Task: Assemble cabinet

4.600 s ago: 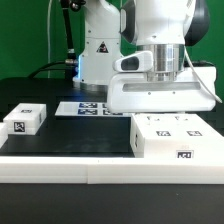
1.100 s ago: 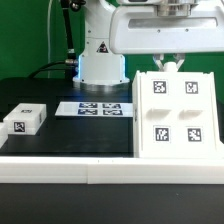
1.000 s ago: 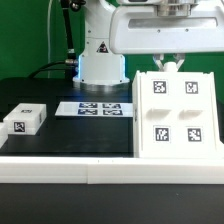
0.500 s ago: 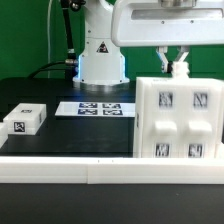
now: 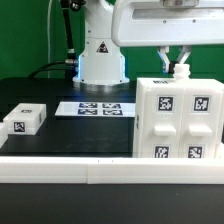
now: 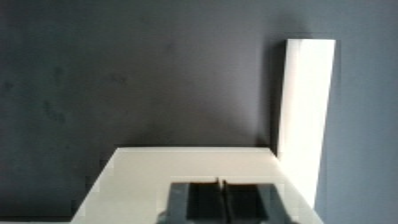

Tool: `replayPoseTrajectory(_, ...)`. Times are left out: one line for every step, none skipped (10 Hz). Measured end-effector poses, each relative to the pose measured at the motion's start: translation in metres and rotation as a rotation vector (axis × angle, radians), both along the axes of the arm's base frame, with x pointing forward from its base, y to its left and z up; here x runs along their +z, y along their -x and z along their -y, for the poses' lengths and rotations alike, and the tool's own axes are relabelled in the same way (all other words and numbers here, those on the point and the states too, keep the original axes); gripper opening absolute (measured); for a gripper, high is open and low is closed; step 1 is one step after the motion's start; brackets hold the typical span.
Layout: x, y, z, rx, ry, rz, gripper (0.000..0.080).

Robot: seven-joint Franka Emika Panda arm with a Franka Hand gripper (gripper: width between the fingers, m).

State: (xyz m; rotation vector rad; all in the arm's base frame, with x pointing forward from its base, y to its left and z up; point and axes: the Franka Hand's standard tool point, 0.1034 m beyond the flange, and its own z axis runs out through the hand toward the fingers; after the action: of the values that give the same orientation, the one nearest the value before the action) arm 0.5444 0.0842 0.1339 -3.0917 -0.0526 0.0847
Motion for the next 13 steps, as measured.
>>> replayPoseTrajectory(0.0, 0.0, 0.0, 0.0, 0.0, 0.0, 0.0132)
replayPoseTrajectory(0.0, 0.0, 0.0, 0.0, 0.0, 0.0, 0.0132)
replayPoseTrajectory(0.0, 0.0, 0.0, 0.0, 0.0, 0.0, 0.0269)
replayPoseTrajectory(0.0, 0.0, 0.0, 0.0, 0.0, 0.0, 0.0405)
replayPoseTrajectory(0.0, 0.0, 0.0, 0.0, 0.0, 0.0, 0.0592)
replayPoseTrajectory(-0.001, 0.002, 0.001, -0.01, 0.001, 0.003, 0.0592)
replayPoseTrajectory(-0.004, 0.012, 0.003, -0.064, 0.005, 0.017, 0.0722)
replayPoseTrajectory(-0.007, 0.025, 0.006, -0.11, 0.009, 0.024, 0.0775)
replayPoseTrajectory(-0.011, 0.035, 0.008, -0.157, 0.01, 0.041, 0.0775)
replayPoseTrajectory(-0.018, 0.045, 0.009, -0.189, 0.011, 0.06, 0.0795)
replayPoseTrajectory(-0.026, 0.054, 0.011, -0.198, 0.011, 0.074, 0.0795)
replayPoseTrajectory(-0.033, 0.061, 0.014, -0.202, 0.01, 0.077, 0.0798)
replayPoseTrajectory(-0.036, 0.064, 0.015, -0.204, 0.012, 0.076, 0.0797)
